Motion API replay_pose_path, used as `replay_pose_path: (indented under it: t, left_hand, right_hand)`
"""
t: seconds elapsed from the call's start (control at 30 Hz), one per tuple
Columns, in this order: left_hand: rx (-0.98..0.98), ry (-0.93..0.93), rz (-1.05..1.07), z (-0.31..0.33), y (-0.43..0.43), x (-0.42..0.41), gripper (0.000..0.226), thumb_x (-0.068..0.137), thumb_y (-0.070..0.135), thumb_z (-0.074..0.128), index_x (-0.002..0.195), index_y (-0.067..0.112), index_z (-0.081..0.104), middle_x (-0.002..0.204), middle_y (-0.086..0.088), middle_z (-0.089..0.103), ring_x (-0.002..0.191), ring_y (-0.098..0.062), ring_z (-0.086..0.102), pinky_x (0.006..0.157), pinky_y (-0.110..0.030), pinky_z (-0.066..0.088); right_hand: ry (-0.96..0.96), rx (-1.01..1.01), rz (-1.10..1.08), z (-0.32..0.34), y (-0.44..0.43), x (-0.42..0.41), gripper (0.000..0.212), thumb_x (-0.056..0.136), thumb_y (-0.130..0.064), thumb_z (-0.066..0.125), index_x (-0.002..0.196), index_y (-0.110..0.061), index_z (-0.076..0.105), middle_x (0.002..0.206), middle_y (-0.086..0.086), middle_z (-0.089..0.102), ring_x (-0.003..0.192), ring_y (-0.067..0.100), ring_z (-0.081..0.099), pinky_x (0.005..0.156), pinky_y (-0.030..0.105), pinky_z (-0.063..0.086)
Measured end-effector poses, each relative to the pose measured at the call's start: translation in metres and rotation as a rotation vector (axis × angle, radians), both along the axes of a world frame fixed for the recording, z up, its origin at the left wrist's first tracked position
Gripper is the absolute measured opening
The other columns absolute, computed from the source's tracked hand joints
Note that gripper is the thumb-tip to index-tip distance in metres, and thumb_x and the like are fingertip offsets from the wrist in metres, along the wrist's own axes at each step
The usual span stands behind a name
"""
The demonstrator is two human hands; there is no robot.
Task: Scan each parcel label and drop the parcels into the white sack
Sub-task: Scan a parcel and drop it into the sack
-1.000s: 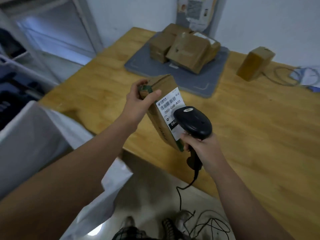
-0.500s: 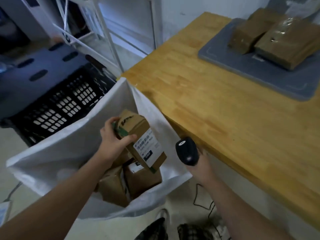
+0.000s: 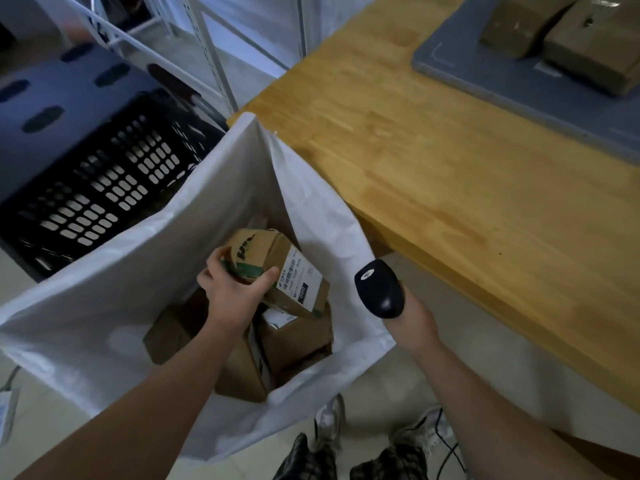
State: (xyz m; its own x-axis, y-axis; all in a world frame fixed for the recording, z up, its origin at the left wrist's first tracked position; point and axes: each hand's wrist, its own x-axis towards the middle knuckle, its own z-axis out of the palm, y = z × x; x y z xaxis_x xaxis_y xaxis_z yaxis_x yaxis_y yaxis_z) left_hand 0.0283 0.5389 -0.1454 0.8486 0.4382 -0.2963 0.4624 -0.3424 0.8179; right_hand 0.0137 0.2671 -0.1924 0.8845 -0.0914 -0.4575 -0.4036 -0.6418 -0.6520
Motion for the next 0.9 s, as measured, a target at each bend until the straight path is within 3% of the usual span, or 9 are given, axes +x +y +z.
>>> replay_pose_path:
  t: [0.07, 0.17, 0.2, 0.33, 0.5, 0.6, 0.7, 0.8, 0.9]
  left_hand:
    - [0.005, -0.001, 0.018, 0.003, 0.003, -0.001, 0.093, 0.068, 0.037, 0.085, 0.139, 0.032, 0.025, 0.144, -0.004, 0.017, 0.13, -0.026, 0.032, 0.108, -0.041, 0.038]
    - [0.054, -0.009, -0.007, 0.015, -0.002, -0.002, 0.093, 0.069, 0.033, 0.085, 0.141, 0.03, 0.026, 0.144, -0.005, 0.016, 0.13, -0.027, 0.032, 0.107, -0.038, 0.038]
    - [0.081, -0.016, -0.027, 0.02, -0.006, -0.002, 0.093, 0.069, 0.032, 0.085, 0.141, 0.028, 0.026, 0.145, -0.005, 0.016, 0.131, -0.027, 0.032, 0.106, -0.037, 0.038]
    - [0.077, -0.078, -0.149, 0.037, -0.019, -0.002, 0.094, 0.069, 0.029, 0.086, 0.141, 0.026, 0.026, 0.144, -0.003, 0.014, 0.129, -0.021, 0.03, 0.103, -0.03, 0.035]
    - [-0.056, -0.058, -0.281, 0.043, -0.045, -0.002, 0.092, 0.071, 0.04, 0.083, 0.142, 0.03, 0.024, 0.142, -0.002, 0.016, 0.125, -0.019, 0.033, 0.105, -0.03, 0.034]
    - [0.076, 0.116, -0.402, 0.039, -0.059, 0.008, 0.085, 0.071, 0.064, 0.072, 0.14, 0.037, 0.03, 0.139, -0.004, 0.02, 0.129, -0.031, 0.03, 0.105, -0.042, 0.037]
    - [0.326, 0.356, -0.542, 0.03, -0.075, 0.025, 0.087, 0.071, 0.083, 0.05, 0.141, 0.034, 0.032, 0.137, -0.01, 0.025, 0.129, -0.039, 0.029, 0.104, -0.051, 0.037]
    - [0.45, 0.536, -0.731, 0.016, -0.09, 0.027, 0.08, 0.082, 0.078, 0.038, 0.145, 0.029, 0.032, 0.14, -0.016, 0.025, 0.131, -0.04, 0.027, 0.103, -0.049, 0.032]
    - [0.454, 0.387, -0.739, 0.019, -0.09, 0.029, 0.065, 0.092, 0.063, 0.041, 0.143, 0.023, 0.037, 0.142, -0.015, 0.029, 0.13, -0.035, 0.028, 0.101, -0.045, 0.034]
  right_hand:
    - [-0.138, 0.173, -0.167, 0.028, 0.002, -0.009, 0.014, 0.086, 0.001, 0.064, 0.089, -0.012, 0.06, 0.077, 0.003, 0.061, 0.077, 0.018, 0.061, 0.071, 0.035, 0.047]
    - [-0.325, 0.412, -0.311, 0.081, 0.005, -0.026, 0.036, 0.081, 0.017, 0.064, 0.097, -0.015, 0.058, 0.082, -0.006, 0.059, 0.07, -0.01, 0.06, 0.062, 0.007, 0.042]
    - [-0.345, 0.434, -0.323, 0.092, 0.005, -0.031, 0.037, 0.081, 0.018, 0.064, 0.1, -0.013, 0.057, 0.083, -0.007, 0.058, 0.068, -0.015, 0.058, 0.06, 0.005, 0.042]
    - [-0.45, 0.369, -0.394, 0.102, 0.009, -0.026, 0.034, 0.079, 0.013, 0.068, 0.079, -0.019, 0.056, 0.07, -0.008, 0.054, 0.061, -0.006, 0.055, 0.066, 0.026, 0.04]
    - [-0.488, 0.306, -0.355, 0.114, 0.015, -0.017, 0.035, 0.08, 0.001, 0.07, 0.086, -0.029, 0.054, 0.062, -0.018, 0.06, 0.062, -0.001, 0.055, 0.062, 0.026, 0.04]
    - [-0.514, 0.294, -0.333, 0.122, 0.015, -0.015, 0.036, 0.079, 0.0, 0.07, 0.086, -0.031, 0.053, 0.064, -0.031, 0.06, 0.063, -0.007, 0.055, 0.062, 0.025, 0.04]
    - [-0.529, 0.278, -0.318, 0.121, 0.017, -0.015, 0.03, 0.078, -0.003, 0.071, 0.091, -0.024, 0.056, 0.063, -0.022, 0.06, 0.062, -0.002, 0.056, 0.06, 0.026, 0.042]
    - [-0.51, 0.258, -0.315, 0.118, 0.011, -0.012, 0.033, 0.08, -0.001, 0.067, 0.086, -0.029, 0.052, 0.062, -0.023, 0.058, 0.061, -0.002, 0.053, 0.06, 0.023, 0.039]
    - [-0.449, 0.194, -0.34, 0.113, 0.0, -0.005, 0.032, 0.082, -0.003, 0.062, 0.08, -0.031, 0.048, 0.064, -0.014, 0.053, 0.059, -0.001, 0.05, 0.061, 0.021, 0.037]
